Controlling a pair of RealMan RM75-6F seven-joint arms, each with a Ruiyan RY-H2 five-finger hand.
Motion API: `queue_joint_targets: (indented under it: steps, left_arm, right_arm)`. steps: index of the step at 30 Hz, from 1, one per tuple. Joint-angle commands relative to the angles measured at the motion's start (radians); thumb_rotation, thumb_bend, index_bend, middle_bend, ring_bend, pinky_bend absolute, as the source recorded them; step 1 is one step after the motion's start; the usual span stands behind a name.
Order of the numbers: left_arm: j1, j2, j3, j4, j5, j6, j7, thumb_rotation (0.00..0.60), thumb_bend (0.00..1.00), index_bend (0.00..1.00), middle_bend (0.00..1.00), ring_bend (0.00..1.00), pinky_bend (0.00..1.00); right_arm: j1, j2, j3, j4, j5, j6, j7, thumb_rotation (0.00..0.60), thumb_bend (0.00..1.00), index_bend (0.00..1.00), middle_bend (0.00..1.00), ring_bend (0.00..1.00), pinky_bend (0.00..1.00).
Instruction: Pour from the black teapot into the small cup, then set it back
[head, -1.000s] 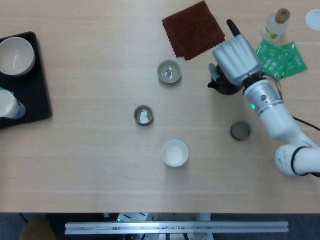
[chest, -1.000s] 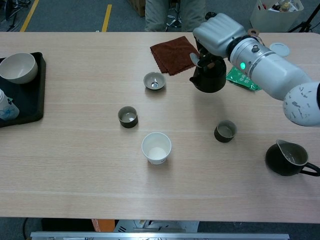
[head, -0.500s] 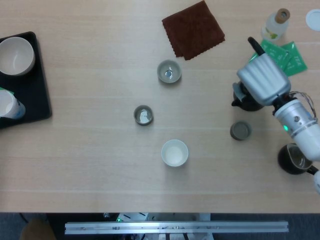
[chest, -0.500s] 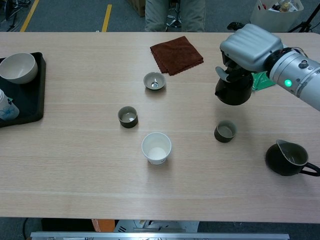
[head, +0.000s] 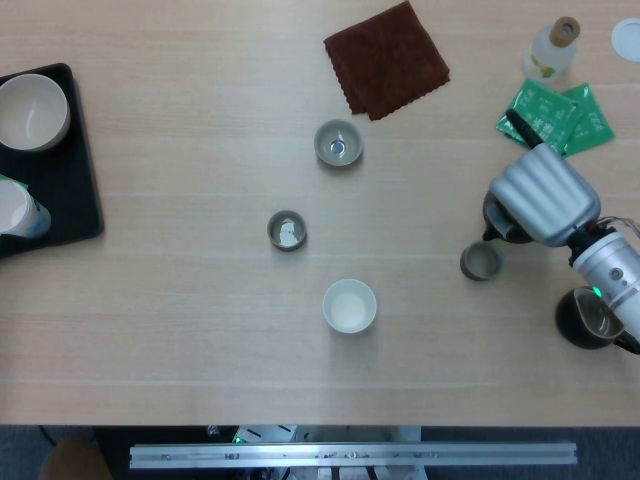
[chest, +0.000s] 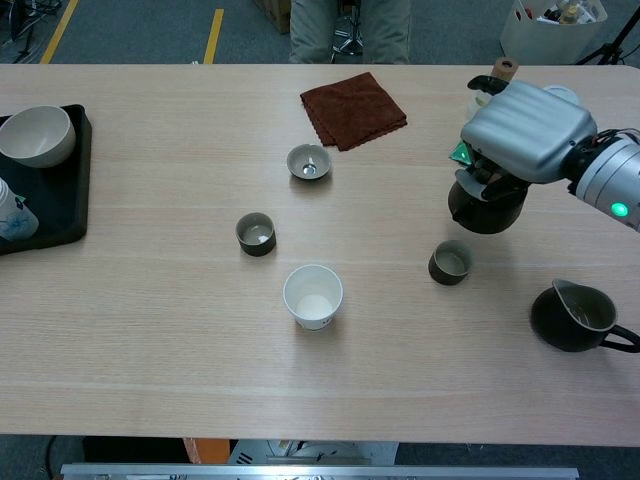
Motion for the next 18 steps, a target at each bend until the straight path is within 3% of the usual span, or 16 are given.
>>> queue_joint_targets:
  steps: [1,18]
  left_arm:
    - [0.002,-0.002,0.001,0.003,0.001,0.003,-0.002,0.6,0.29,0.23,0.24,0.18,0.1]
    - [0.009,-0.01,0.001,0.017,-0.005,0.006,-0.008,0.6,0.29,0.23,0.24,0.18,0.1]
  right_arm:
    - [-0.011,-0.008,-0.011,0.013,-0.015,-0.012,-0.023,0.287,0.51,1.0,0.94,0.86,0.09]
    - [-0.035,-0.028,-0.016,0.056,-0.042,-0.057,-0.14,0.287,0.51,1.0,0.94,0.86,0.09]
